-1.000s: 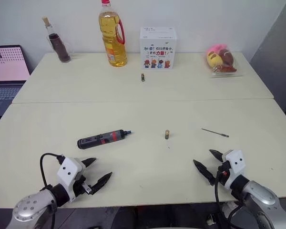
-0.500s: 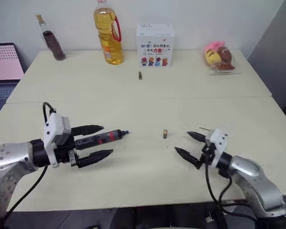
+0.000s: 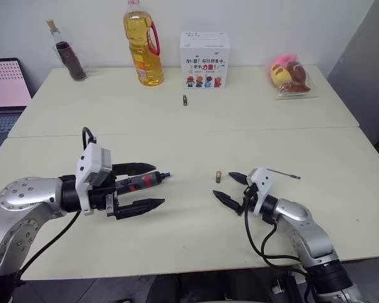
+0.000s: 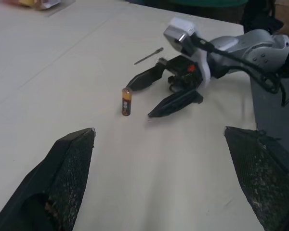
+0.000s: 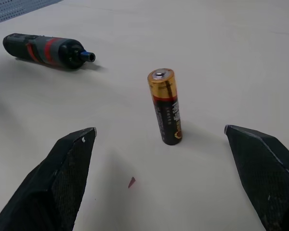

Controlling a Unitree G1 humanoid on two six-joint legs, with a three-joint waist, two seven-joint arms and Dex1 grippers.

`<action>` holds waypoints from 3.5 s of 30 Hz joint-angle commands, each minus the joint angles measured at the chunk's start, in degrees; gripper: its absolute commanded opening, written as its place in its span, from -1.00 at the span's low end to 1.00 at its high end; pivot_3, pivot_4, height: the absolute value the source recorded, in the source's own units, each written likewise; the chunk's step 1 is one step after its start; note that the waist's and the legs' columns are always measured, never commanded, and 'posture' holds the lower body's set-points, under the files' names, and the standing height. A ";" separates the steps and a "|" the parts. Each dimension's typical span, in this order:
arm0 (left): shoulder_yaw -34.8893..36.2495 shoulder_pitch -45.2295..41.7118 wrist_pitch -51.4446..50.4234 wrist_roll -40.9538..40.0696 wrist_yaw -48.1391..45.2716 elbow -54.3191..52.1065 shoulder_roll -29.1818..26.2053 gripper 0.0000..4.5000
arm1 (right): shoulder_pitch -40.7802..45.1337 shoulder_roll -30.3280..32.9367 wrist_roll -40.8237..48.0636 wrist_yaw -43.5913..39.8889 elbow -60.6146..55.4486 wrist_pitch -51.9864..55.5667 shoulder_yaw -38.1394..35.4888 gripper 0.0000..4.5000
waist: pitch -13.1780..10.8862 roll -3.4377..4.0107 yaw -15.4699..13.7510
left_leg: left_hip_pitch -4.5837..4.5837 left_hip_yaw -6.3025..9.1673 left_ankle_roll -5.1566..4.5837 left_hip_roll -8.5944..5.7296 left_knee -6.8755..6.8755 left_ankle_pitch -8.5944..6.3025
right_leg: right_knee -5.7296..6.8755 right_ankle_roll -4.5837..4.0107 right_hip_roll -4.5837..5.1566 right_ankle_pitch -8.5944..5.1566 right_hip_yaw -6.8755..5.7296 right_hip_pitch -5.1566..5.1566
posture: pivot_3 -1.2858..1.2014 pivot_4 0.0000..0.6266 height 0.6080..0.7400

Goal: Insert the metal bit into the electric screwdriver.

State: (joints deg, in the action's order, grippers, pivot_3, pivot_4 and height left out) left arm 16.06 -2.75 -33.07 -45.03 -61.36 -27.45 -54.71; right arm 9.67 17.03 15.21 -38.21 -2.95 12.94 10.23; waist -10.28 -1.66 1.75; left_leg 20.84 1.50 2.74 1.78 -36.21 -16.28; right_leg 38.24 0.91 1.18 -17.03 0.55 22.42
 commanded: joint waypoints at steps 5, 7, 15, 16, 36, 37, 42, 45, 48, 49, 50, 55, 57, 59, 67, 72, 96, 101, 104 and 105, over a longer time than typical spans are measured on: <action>0.02 -0.71 0.35 0.71 1.63 -1.33 1.12 0.98 | 2.80 -2.40 -1.54 0.53 4.19 -5.41 -0.59 1.00 | 0.00 0.00 -0.06 | 0.00 0.01 0.00 0.02 -0.13 0.00 | 0.18 0.00 0.01 0.00 0.01 0.01 | 0.03 -0.52 1.00; -0.01 -0.65 0.26 0.78 1.79 -1.45 1.25 1.00 | 3.31 -2.87 -1.54 0.22 5.16 -6.18 -0.61 0.84 | 0.00 0.00 -0.06 | 0.00 -0.02 0.00 0.02 -0.27 0.00 | 0.36 0.00 0.03 -0.01 0.07 0.05 | 0.03 -0.52 1.00; 0.26 -0.58 0.37 1.07 2.09 -0.92 1.20 1.00 | 3.65 -2.90 -2.73 -0.01 6.28 -8.52 -0.59 0.01 | 0.00 0.00 -0.03 | 0.00 0.02 -0.01 -0.02 -0.72 -0.01 | 0.75 -0.01 -0.02 -0.01 0.06 0.04 | 0.03 -0.52 1.00; 0.28 -0.42 0.48 1.18 2.10 -0.87 1.27 1.00 | 3.63 -2.85 -2.87 -0.06 6.24 -8.76 -0.52 -0.11 | 0.00 0.00 -0.04 | 0.00 0.02 -0.01 -0.02 -0.72 -0.01 | 0.75 -0.01 -0.02 -0.01 0.06 0.04 | 0.03 -0.52 1.00; -0.38 -4.48 0.46 2.59 3.04 0.76 2.12 1.00 | 7.64 -1.18 0.96 4.37 -1.35 -1.74 -8.23 -0.87 | -0.01 0.01 -0.10 | 0.01 0.03 -0.01 0.00 -0.75 -0.01 | 0.78 0.00 -0.01 0.00 0.06 0.04 | 0.03 -0.52 1.00; -0.72 -5.65 0.27 2.55 3.30 0.88 2.18 1.00 | 8.80 -0.54 1.57 5.02 -1.45 -0.61 -9.70 -0.87 | -0.01 0.01 -0.15 | 0.02 0.03 -0.01 -0.02 -0.79 0.00 | 0.78 0.02 -0.01 0.02 0.07 0.04 | 0.03 -0.52 1.00; -6.97 -18.32 -3.23 2.80 7.67 2.79 5.37 1.00 | 24.04 7.67 -3.06 13.81 17.15 0.52 -17.92 -0.87 | -0.01 0.02 -0.28 | 0.02 0.01 -0.01 -0.14 -0.83 0.00 | 0.77 0.08 0.01 0.06 0.05 -0.01 | 0.03 -0.52 1.00; -11.11 -25.03 -3.28 4.38 9.66 4.91 9.50 1.00 | 34.95 11.12 -5.59 16.59 38.15 -3.65 -19.10 -0.87 | -0.01 0.01 -0.27 | 0.02 -0.12 -0.03 -0.25 -0.88 0.01 | 0.71 0.14 0.04 0.14 0.09 -0.07 | 0.03 -0.52 1.00; -12.41 -26.54 -2.67 5.41 9.53 5.83 11.24 1.00 | 41.80 11.66 -8.78 17.30 53.68 -9.74 -17.99 -0.87 | 0.01 -0.02 0.33 | 0.02 -0.25 -0.04 -0.20 -0.77 0.00 | 0.59 0.12 -0.05 0.13 0.14 -0.07 | 0.03 -0.52 1.00; -12.57 -26.51 -2.58 5.58 9.25 5.86 11.41 1.00 | 43.40 11.61 -9.68 16.98 57.64 -11.70 -17.58 -0.87 | 0.01 -0.02 0.74 | 0.01 -0.31 -0.12 -0.12 -0.77 -0.05 | 0.59 0.08 -0.04 0.11 0.22 -0.03 | 0.03 -0.52 1.00; -12.75 -26.29 -2.39 5.77 8.70 5.83 11.33 1.00 | 45.00 11.48 -10.15 17.45 61.59 -13.41 -17.73 -0.87 | 0.01 -0.02 1.07 | 0.06 -0.37 -0.22 -0.06 -0.76 -0.11 | 0.60 0.05 -0.03 0.10 0.30 0.05 | 0.03 -0.52 1.00; -12.11 -25.31 -2.31 6.15 8.09 5.24 11.00 1.00 | 49.09 11.16 -11.50 18.50 71.91 -16.41 -18.27 -0.87 | -0.01 0.03 1.86 | 0.72 -0.63 -0.03 0.04 -0.82 0.01 | 0.89 -0.07 -0.02 0.04 0.41 0.92 | 0.03 -0.52 1.00; -11.49 -24.82 -2.59 5.92 8.44 4.77 10.97 1.00 | 49.69 11.09 -12.06 18.89 73.37 -16.89 -18.18 -0.87 | -0.01 0.03 1.85 | 0.74 -0.63 -0.02 0.06 -0.88 0.01 | 0.88 -0.05 0.01 0.06 0.42 0.92 | 0.03 -0.52 1.00; -11.02 -24.07 -2.59 5.85 8.69 4.22 10.80 1.00 | 50.04 10.85 -11.73 18.69 74.17 -17.00 -18.89 -0.87 | -0.01 0.03 1.66 | 0.78 -0.61 -0.01 0.05 -0.94 0.01 | 0.88 0.00 0.05 0.09 0.42 0.92 | 0.03 -0.52 1.00; -10.43 -22.85 -2.68 5.84 9.58 3.42 10.73 1.00 | 50.36 10.56 -11.76 17.05 75.07 -17.30 -19.15 -0.38 | -0.01 0.03 1.29 | 0.95 -0.58 -0.01 0.02 -1.12 0.01 | 0.82 0.15 0.09 0.17 0.39 0.92 | 0.03 -0.52 1.00; -10.58 -22.89 -2.59 5.87 9.72 3.58 10.86 1.00 | 50.32 11.18 -11.88 17.12 74.43 -18.16 -19.24 0.16 | -0.01 0.03 1.15 | 1.06 -0.54 -0.02 0.01 -1.38 0.01 | 0.86 0.22 0.10 0.21 0.36 0.92 | 0.03 -0.52 1.00; -12.73 -16.42 7.32 22.20 -7.79 23.66 -10.18 1.00 | 6.30 16.10 5.86 -9.60 -14.17 14.18 -6.02 0.98 | -0.09 0.25 -0.21 | 1.08 -0.09 -0.34 -0.10 -1.69 -0.17 | 0.98 0.36 0.04 0.29 0.23 0.84 | 0.03 -0.52 1.00; -19.14 -19.05 11.85 28.85 -8.82 28.21 -8.10 1.00 | 4.54 15.07 5.12 -7.07 -17.50 16.31 -4.96 0.98 | -0.09 0.24 -0.30 | 1.10 -0.11 -0.34 -0.20 -1.78 -0.17 | 0.98 0.39 -0.01 0.33 0.22 0.83 | 0.03 -0.52 1.00; -23.89 -24.10 11.29 33.41 -6.11 31.83 -3.57 1.00 | 3.43 15.12 5.42 -6.17 -19.48 17.23 -5.41 0.98 | -0.08 0.23 -0.56 | 1.13 -0.12 -0.34 -0.23 -1.79 -0.17 | 0.96 0.37 -0.09 0.35 0.13 0.83 | 0.03 -0.52 1.00; -25.91 -26.17 11.00 35.56 -5.33 33.33 -1.96 1.00 | 2.90 15.21 5.60 -5.80 -20.12 17.64 -5.73 0.98 | -0.08 0.22 -0.72 | 1.13 -0.12 -0.34 -0.23 -1.79 -0.17 | 0.96 0.37 -0.12 0.35 0.12 0.83 | 0.03 -0.52 1.00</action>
State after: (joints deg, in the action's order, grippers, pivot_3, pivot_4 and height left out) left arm -7.06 -25.77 -22.23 -13.39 -68.53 4.10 -58.59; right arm 13.21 32.18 19.66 -44.73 -19.97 29.94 5.64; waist -10.36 -1.44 1.04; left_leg 21.98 1.38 2.39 1.54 -38.00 -16.45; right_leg 39.22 1.28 1.06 -16.68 0.64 23.24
